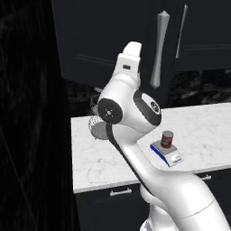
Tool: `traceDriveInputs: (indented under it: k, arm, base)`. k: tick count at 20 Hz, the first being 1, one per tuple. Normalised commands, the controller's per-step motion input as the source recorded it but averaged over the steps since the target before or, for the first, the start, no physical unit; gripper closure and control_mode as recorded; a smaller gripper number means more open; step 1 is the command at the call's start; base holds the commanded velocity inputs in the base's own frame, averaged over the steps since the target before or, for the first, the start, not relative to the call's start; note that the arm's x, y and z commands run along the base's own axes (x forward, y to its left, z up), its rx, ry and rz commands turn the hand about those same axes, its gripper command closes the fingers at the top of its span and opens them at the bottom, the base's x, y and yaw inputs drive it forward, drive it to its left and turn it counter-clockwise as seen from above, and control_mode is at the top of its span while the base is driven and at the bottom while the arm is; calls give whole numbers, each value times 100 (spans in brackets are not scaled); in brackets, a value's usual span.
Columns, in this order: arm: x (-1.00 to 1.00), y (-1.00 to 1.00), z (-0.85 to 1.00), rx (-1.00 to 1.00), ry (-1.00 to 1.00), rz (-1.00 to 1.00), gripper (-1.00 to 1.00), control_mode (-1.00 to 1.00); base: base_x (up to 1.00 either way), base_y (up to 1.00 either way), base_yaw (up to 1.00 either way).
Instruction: Pick the canned food and place it on the digital scale for weighing, and close the cabinet.
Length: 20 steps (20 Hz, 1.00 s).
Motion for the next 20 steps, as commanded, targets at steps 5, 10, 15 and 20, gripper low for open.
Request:
traceDriveInputs:
  k: [5, 10, 15, 20]
  arm:
    - [53, -47, 1, 7, 0, -2, -100, -100]
    - [60, -42, 0, 7, 0, 0, -100, -100]
    - [86, -37, 0, 6, 0, 0, -100, -100]
    - [100, -34, 0, 4, 0, 0, -100, -100]
  base:
    - [0, 0, 0]
    - [0, 0, 0]
    - [0, 0, 0]
    - [0, 0, 0]
